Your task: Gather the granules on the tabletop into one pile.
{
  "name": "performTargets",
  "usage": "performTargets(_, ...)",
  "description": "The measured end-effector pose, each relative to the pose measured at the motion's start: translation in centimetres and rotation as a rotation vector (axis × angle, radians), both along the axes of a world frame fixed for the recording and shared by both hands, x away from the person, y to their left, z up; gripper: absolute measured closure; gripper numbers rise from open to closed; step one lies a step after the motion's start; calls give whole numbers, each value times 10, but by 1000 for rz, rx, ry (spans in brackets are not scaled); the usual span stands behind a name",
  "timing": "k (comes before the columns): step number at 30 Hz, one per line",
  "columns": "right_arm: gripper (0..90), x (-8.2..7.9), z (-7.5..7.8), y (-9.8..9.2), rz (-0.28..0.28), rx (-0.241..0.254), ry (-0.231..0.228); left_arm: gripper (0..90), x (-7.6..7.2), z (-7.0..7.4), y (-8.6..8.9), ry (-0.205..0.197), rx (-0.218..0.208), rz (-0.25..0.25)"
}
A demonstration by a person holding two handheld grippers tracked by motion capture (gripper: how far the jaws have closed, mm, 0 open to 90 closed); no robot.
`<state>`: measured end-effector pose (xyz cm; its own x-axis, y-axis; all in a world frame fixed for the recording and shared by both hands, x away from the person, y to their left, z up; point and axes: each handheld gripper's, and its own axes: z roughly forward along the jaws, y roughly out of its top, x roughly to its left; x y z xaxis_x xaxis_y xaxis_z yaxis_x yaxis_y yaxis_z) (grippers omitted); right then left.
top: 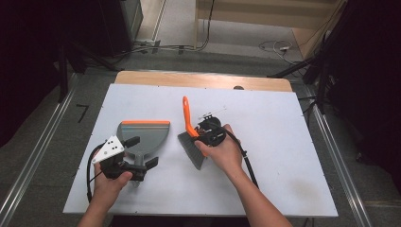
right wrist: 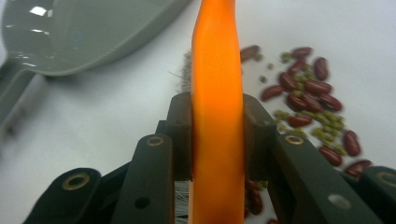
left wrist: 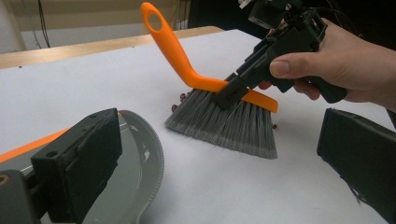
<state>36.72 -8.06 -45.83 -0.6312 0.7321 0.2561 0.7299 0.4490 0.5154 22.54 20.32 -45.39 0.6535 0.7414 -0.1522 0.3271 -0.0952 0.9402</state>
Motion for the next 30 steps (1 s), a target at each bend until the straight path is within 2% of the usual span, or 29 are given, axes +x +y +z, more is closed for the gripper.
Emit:
performTargets(11,674,6,0,-32,-108,-4,9,3,-1,0,-1,-1,-1,-2)
performTargets(28,674,11,1,-62,-186,-4,22,3,0,-1,-2,3,3,-6)
performTargets(30,675,10,2,-64,-194,9,30,3,0,-1,-2,3,4,-6)
